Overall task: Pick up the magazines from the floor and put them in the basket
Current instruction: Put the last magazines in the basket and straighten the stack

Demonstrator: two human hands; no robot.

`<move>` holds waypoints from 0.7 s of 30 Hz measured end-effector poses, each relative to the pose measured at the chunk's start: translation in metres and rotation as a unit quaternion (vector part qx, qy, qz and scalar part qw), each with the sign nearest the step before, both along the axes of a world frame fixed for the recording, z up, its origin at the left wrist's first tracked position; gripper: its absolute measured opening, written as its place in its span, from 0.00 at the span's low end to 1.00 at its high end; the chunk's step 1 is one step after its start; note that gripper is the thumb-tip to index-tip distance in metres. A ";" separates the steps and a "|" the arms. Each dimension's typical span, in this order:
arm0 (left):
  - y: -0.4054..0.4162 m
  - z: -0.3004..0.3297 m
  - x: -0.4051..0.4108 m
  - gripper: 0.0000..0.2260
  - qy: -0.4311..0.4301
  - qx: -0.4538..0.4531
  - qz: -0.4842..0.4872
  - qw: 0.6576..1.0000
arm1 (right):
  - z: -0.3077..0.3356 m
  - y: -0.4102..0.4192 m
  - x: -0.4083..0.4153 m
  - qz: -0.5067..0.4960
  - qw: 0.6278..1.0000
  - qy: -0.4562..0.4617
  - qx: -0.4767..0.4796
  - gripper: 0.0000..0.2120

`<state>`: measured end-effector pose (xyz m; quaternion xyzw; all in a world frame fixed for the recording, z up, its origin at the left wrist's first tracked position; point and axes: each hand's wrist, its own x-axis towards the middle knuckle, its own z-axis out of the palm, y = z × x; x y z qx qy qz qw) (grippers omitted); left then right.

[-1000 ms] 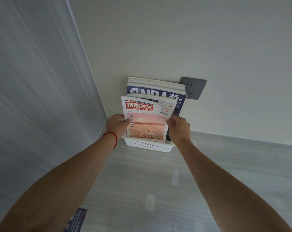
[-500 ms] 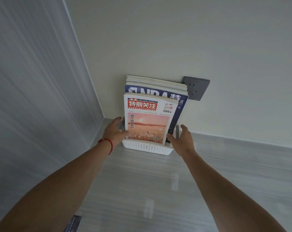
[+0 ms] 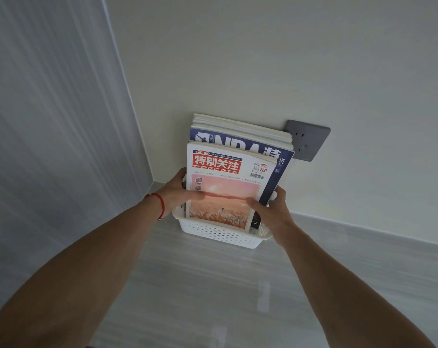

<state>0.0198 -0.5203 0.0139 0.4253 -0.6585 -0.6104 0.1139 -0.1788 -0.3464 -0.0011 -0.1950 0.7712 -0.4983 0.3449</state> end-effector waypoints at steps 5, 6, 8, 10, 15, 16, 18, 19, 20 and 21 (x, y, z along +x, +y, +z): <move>-0.004 -0.006 0.000 0.42 0.004 -0.006 -0.007 1.000 | -0.007 -0.001 -0.007 0.002 0.999 -0.042 -0.021 0.39; -0.004 -0.007 0.000 0.43 0.004 -0.008 -0.007 1.000 | -0.007 -0.002 -0.008 0.003 0.998 -0.049 -0.025 0.39; -0.003 -0.011 0.001 0.44 0.004 -0.015 0.000 1.000 | -0.008 -0.002 -0.009 0.005 0.998 -0.060 -0.032 0.38; 0.001 -0.014 0.002 0.43 0.006 -0.020 0.013 1.000 | -0.008 0.000 -0.009 0.010 0.998 -0.060 -0.034 0.38; 0.019 -0.019 0.012 0.42 0.013 -0.027 0.036 0.999 | -0.010 0.012 -0.002 0.023 0.999 -0.036 -0.033 0.35; 0.025 -0.020 0.016 0.41 0.016 -0.026 0.042 0.999 | -0.010 0.017 0.001 0.027 0.999 -0.032 -0.032 0.35; 0.040 -0.023 0.026 0.40 0.024 -0.024 0.051 0.998 | -0.012 0.028 0.009 0.036 0.998 -0.036 -0.038 0.34; 0.048 -0.022 0.031 0.39 0.025 -0.030 0.053 0.998 | -0.012 0.035 0.013 0.037 0.998 -0.037 -0.043 0.34; 0.056 -0.021 0.036 0.39 0.026 -0.035 0.057 0.997 | -0.012 0.041 0.016 0.040 0.997 -0.038 -0.046 0.34; 0.066 -0.020 0.042 0.38 0.027 -0.033 0.064 0.997 | -0.011 0.047 0.020 0.043 0.997 -0.039 -0.046 0.34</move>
